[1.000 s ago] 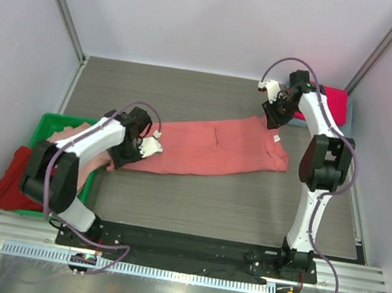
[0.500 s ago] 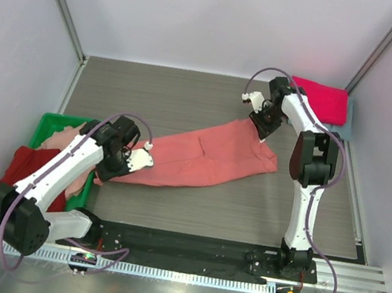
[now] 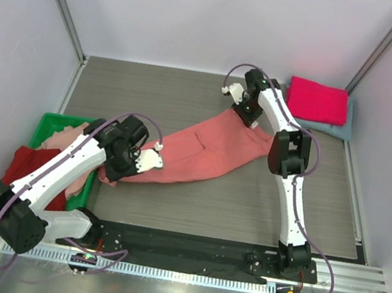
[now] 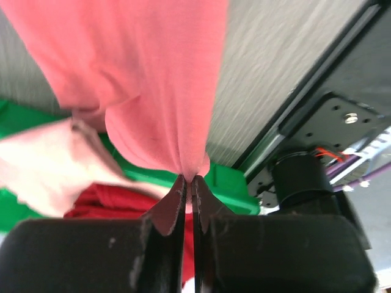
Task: Fold and stack the t-shirts
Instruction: Fold the tshirt
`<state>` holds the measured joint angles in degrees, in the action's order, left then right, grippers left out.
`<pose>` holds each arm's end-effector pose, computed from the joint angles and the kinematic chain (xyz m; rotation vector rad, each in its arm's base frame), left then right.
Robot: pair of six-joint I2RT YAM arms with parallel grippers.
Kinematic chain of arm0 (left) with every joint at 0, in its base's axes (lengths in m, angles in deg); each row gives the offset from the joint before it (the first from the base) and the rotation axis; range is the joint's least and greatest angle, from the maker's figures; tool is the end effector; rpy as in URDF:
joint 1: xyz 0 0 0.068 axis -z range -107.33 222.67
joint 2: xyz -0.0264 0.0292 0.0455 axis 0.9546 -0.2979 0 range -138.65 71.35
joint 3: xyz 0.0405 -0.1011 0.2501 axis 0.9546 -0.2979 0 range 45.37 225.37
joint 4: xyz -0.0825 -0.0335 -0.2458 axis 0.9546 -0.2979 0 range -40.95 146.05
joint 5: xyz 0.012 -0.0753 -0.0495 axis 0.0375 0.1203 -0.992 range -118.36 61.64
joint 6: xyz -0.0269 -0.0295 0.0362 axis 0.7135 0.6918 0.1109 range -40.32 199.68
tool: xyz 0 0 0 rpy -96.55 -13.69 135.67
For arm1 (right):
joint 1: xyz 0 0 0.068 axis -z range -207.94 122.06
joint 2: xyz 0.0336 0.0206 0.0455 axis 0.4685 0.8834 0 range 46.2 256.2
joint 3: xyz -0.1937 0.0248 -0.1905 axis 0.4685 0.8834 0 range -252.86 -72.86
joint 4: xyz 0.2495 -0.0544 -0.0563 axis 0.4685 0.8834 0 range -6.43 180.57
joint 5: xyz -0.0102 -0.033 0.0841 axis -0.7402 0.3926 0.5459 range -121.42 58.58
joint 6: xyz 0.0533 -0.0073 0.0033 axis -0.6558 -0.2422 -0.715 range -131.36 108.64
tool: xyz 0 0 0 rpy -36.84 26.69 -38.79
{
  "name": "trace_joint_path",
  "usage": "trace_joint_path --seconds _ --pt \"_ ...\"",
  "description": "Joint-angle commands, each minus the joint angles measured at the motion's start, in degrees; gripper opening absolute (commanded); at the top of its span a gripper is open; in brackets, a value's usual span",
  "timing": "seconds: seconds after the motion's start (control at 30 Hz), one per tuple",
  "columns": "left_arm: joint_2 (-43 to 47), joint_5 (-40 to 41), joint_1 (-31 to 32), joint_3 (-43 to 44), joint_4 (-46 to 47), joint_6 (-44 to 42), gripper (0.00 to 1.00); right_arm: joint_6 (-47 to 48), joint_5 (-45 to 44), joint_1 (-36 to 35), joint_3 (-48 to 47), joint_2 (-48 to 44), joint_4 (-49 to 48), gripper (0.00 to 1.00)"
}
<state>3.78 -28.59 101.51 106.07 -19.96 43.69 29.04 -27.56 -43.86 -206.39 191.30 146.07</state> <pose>0.1605 -0.0885 0.2790 1.6176 2.5469 0.0057 0.4981 0.1446 0.1689 -1.3597 2.5113 0.0091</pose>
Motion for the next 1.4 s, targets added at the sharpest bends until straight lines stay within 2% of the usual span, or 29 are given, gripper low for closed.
trace_joint_path --seconds 0.0,0.1,0.23,0.3,0.37,0.47,0.57,0.67,0.73,0.8,0.9,0.97,1.0,1.03,1.1,1.13,1.23,1.37 --pt "-1.6 -5.6 2.4 2.6 -13.1 1.1 0.04 0.7 -5.7 -1.2 -9.9 10.4 -4.4 0.29" --pt "-4.1 -9.9 5.3 3.4 -12.6 1.1 0.06 3.6 -8.6 -2.4 -10.5 11.6 -12.6 0.29" --pt "-10.3 -14.8 9.1 5.2 -8.8 1.6 0.08 5.7 -10.1 -3.6 -4.7 10.6 -34.2 0.32" --pt "-15.2 -16.4 12.1 8.4 -7.1 1.6 0.08 5.2 -10.5 -3.9 -5.9 11.9 -40.3 0.34" --pt "-18.6 -16.8 16.1 13.1 -6.2 2.4 0.08 2.0 -11.7 -3.9 -7.6 13.4 -50.6 0.34" --pt "-26.0 -19.0 20.0 20.4 -5.4 3.3 0.09 0.6 -11.1 -4.7 -13.2 16.0 -58.2 0.37" --pt "-31.8 -21.6 23.8 25.6 -4.4 4.6 0.09 0.1 -7.3 -5.5 -12.0 15.7 -66.5 0.46" --pt "-36.4 -23.8 27.8 29.6 -3.6 5.9 0.14 -0.3 -6.3 -6.0 -11.5 15.8 -73.7 0.52" --pt "-38.0 -26.2 29.2 32.0 -2.9 8.0 0.22 -2.1 -8.9 -5.9 -12.1 15.4 -78.8 0.55" --pt "-39.0 -26.3 29.3 36.0 -2.7 9.3 0.27 -5.4 -10.8 -5.3 -13.3 13.0 -79.0 0.6" --pt "-38.1 -23.7 29.3 39.3 -2.0 9.7 0.27 -9.3 -12.4 -4.4 -12.1 6.6 -77.5 0.63" --pt "-36.8 -22.1 28.6 38.2 -0.6 10.1 0.27 -12.8 -12.2 -3.9 -5.8 2.0 -76.0 0.64" --pt "-35.8 -21.8 28.4 37.2 -0.1 10.1 0.28 -13.6 -11.0 -3.6 -3.1 -3.4 -74.3 0.64" --pt "-35.5 -21.2 28.0 34.6 0.3 10.1 0.28 -14.9 -8.5 -3.5 2.2 -5.6 -72.5 0.64" --pt "-35.4 -19.2 27.9 31.6 1.6 9.4 0.26 -16.5 -5.1 -3.4 6.3 -9.8 -68.3 0.63" --pt "-35.2 -18.8 27.7 28.4 2.7 9.1 0.25 -17.3 -1.1 -3.4 9.1 -12.6 -62.9 0.62" --pt "-34.2 -16.5 27.6 21.9 10.6 8.9 0.24 -20.2 3.2 -3.2 13.9 -15.7 -53.6 0.61" --pt "-35.8 -15.2 26.7 16.6 16.0 9.1 0.23 -20.0 4.2 -3.2 20.1 -17.0 -50.5 0.59"
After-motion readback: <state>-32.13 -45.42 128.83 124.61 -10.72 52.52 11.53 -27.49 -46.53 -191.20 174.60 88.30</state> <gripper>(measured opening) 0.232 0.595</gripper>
